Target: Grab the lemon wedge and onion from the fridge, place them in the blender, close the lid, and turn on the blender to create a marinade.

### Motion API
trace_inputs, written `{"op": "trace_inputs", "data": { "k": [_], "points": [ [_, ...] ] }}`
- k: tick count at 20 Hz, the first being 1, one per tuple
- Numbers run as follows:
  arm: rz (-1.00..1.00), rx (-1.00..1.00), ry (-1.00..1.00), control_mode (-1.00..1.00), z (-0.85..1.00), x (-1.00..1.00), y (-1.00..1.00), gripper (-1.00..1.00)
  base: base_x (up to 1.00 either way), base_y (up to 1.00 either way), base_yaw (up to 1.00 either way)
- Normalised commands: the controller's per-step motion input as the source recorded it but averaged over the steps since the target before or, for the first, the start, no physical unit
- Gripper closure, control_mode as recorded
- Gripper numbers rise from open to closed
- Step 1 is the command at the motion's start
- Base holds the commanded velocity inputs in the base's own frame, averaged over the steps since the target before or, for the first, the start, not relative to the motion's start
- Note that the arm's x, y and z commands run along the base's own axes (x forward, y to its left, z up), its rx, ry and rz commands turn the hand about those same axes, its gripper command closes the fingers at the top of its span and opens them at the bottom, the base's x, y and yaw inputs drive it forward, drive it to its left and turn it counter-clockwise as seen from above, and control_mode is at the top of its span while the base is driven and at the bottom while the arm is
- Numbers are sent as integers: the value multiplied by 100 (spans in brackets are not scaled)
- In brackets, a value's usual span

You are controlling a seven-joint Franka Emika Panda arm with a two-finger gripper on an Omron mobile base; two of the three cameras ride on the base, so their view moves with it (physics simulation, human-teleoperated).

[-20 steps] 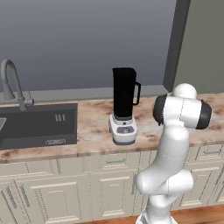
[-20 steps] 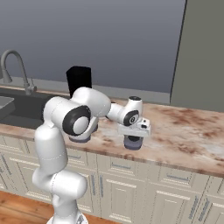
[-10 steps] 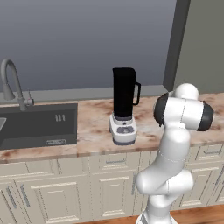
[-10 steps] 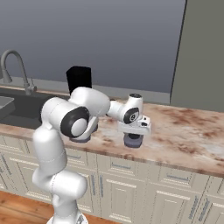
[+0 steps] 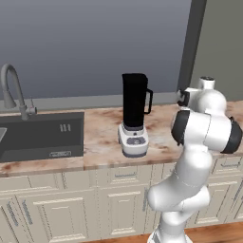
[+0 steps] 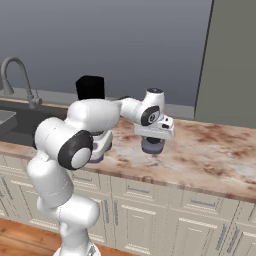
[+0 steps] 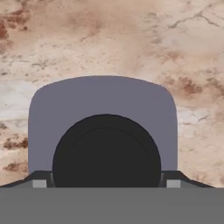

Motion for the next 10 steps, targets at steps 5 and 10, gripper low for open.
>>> {"op": "trace_inputs", "data": {
  "k": [5, 10],
  "points": [
    [-2, 0, -12, -100, 100, -19, 0, 100, 0, 0, 0],
    [-3, 0, -19, -100, 100, -1, 15, 100, 0, 0, 0]
  ]
}}
